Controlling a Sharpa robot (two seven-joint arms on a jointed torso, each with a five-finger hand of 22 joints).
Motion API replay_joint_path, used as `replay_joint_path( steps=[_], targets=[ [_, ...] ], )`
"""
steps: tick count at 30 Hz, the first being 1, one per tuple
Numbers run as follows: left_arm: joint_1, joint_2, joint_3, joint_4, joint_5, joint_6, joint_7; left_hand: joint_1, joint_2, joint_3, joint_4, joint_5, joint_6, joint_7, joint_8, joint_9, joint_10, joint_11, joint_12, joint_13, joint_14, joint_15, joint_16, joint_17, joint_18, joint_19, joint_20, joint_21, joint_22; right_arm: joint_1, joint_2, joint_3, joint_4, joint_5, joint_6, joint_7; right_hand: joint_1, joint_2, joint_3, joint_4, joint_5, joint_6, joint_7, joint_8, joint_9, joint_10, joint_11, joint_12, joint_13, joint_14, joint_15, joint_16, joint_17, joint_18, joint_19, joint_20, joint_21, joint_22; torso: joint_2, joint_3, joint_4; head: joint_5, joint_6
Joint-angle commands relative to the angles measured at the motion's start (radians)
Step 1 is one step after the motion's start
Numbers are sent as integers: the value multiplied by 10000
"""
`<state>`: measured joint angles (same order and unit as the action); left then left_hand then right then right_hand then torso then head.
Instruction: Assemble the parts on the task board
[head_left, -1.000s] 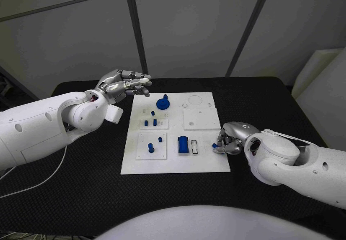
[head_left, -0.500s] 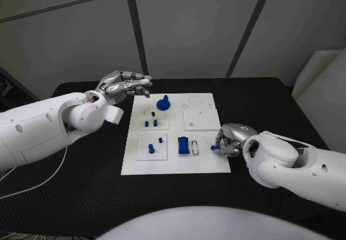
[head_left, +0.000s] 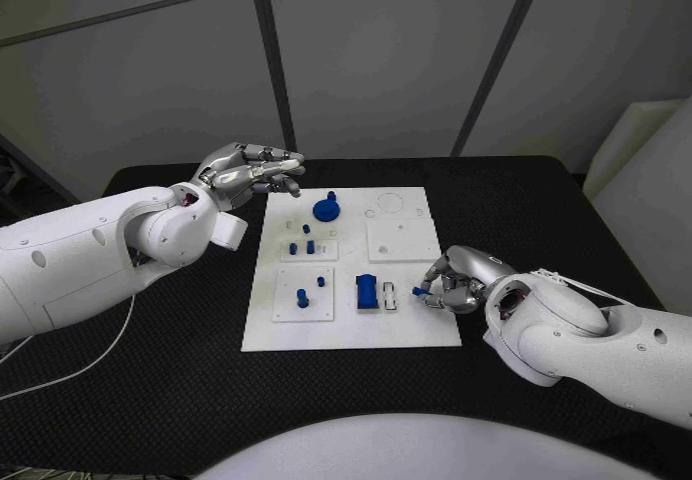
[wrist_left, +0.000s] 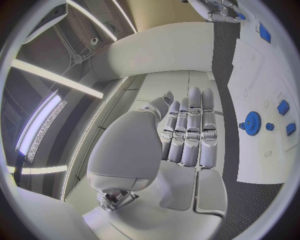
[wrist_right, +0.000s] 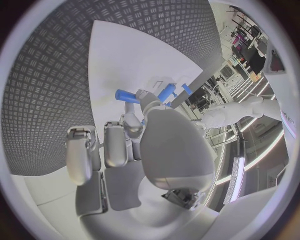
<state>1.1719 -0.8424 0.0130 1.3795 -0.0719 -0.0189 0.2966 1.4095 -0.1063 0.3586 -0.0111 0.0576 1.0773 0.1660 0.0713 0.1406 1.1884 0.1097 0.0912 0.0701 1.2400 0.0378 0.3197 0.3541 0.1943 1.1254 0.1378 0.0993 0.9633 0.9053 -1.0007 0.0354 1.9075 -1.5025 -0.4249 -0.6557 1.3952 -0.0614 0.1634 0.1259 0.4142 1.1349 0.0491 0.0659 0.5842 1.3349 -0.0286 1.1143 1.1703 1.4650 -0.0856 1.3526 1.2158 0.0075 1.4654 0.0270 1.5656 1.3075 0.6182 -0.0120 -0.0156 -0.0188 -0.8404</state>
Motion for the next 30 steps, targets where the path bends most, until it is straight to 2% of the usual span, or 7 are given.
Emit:
replay_joint_path(
  steps=[1,11,17,21,30],
  targets=[
    [8,17,7,11,5,135,23,-1,83,-3,-60,-41,-69,0,-24,15,-83,-19,-41,-11,36,18,-60,14,-170,81,-11,-62,-14,18,71,33,79,846,-752,303,-238,-53,-2,70,38,103,-50,11,73,43,4,15,3,402,-83,47,5,-75,1054,-81,52,2633,11,-4,-2,22,-5],
    [8,22,7,22,5,141,22,-1,83,-3,-60,-41,-69,0,-24,15,-83,-19,-41,-11,36,18,-60,14,-170,81,-11,-62,-14,27,553,75,-213,1232,-387,162,-517,-39,12,223,39,127,-66,14,86,88,-7,49,43,408,-90,58,28,-75,1054,-90,52,2633,12,-8,3,44,-29],
    [8,29,7,28,5,160,14,-1,83,-3,-60,-41,-69,0,-24,15,-83,-19,-41,-11,36,18,-60,14,-170,81,-11,-62,-14,40,911,81,-555,1212,-9,-122,-1024,4,-19,613,39,384,-162,91,165,182,-79,104,96,402,-131,29,-11,-75,1054,-117,52,2633,11,-8,2,66,-39],
    [9,25,7,31,5,166,3,-1,83,-3,-60,-41,-69,0,-24,15,-83,-19,-41,-11,36,18,-60,14,-170,81,-11,-62,-14,46,1166,85,-780,989,146,-378,-1330,-59,-90,866,-57,629,-238,171,267,307,-142,221,202,398,-182,8,-33,-75,1054,-162,52,2633,16,0,-18,84,-47],
    [9,47,8,37,5,350,-31,-17,81,-14,-59,-43,-75,0,-26,15,-88,-15,-43,-12,35,23,-75,18,-174,79,-8,-71,-20,57,1537,88,-1060,860,193,-491,-1387,-74,-102,924,-89,667,-252,175,290,343,-154,264,243,399,-195,9,-29,-75,1054,-176,52,2633,17,3,-5,85,-77]
  ],
)
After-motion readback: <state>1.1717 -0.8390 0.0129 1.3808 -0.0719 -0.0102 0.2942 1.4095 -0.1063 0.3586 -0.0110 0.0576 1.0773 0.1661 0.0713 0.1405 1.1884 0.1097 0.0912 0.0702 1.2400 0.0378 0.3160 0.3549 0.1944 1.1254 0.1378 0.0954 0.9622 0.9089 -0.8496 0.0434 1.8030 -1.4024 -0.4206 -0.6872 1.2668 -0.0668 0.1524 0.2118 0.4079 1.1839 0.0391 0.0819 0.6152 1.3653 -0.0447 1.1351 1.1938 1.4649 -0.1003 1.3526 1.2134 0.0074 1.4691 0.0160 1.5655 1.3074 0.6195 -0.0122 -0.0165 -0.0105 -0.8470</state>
